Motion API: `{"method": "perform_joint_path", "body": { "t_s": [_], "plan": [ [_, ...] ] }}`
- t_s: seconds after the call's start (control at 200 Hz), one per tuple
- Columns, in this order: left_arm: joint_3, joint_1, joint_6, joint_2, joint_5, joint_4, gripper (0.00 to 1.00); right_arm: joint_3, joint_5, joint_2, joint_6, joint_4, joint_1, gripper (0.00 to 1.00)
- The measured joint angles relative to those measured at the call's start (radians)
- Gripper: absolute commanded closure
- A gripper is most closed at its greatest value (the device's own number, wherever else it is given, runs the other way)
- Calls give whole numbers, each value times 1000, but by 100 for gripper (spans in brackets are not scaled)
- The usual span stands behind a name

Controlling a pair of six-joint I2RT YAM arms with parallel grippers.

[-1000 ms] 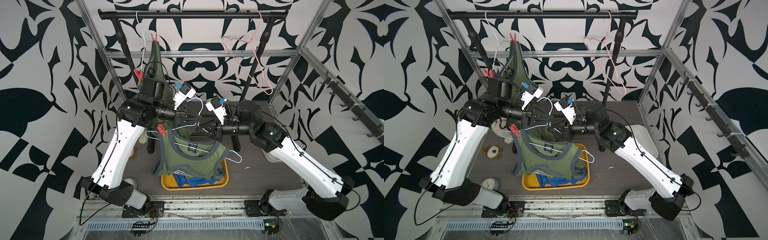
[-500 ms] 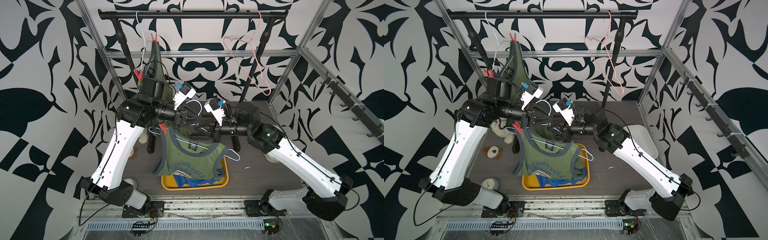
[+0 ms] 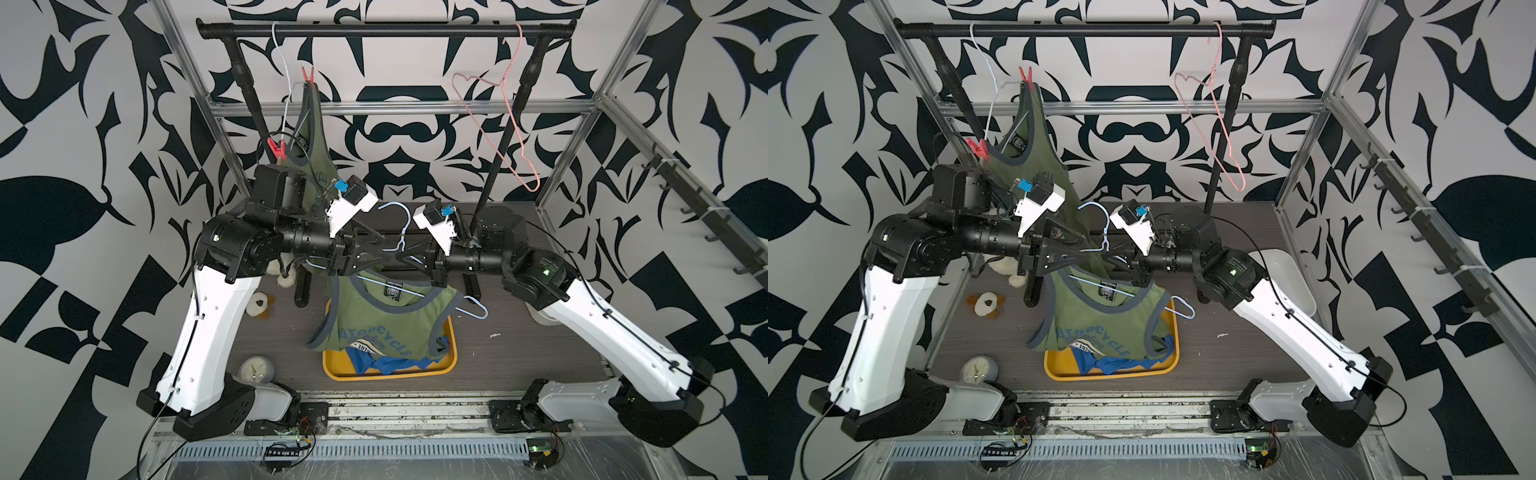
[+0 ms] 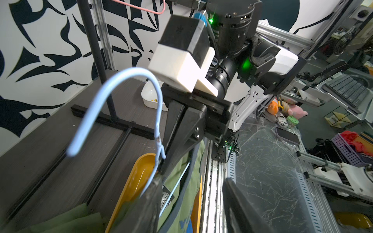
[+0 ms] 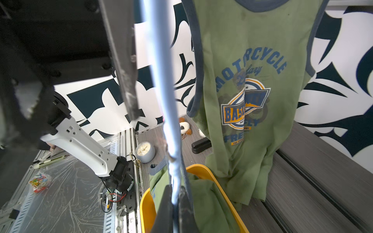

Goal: Remove the clothespins securing tank tops to the hanger
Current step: Adjust the hanger, then remove the clothespin from the hanger.

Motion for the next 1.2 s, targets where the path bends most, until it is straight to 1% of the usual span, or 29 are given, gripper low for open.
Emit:
{"method": "perform_joint_path", "body": {
  "t_s": [0.14, 0.26, 0.475, 0.56, 0.72, 0.945, 1.2],
  "plan": [
    [0, -1, 76, -35, -66, -62, 32, 2, -17, -40, -39, -52, -31, 100],
    [0, -2, 174, -50, -121, -124, 23, 13, -35, -58, -72, -105, -52, 100],
    [-3, -2, 315, -56, -221, -195, 17, 20, -84, -75, -116, -189, -75, 100],
    [-3, -2, 364, -54, -253, -215, 16, 28, -94, -82, -135, -222, -76, 100],
    [-6, -2, 413, -45, -281, -233, 16, 35, -102, -110, -163, -272, -76, 100],
    [-26, -2, 444, -31, -290, -234, 16, 49, -110, -158, -190, -305, -77, 100],
    [-27, -2, 458, -19, -282, -233, 17, 60, -119, -168, -208, -327, -77, 100]
  ]
}}
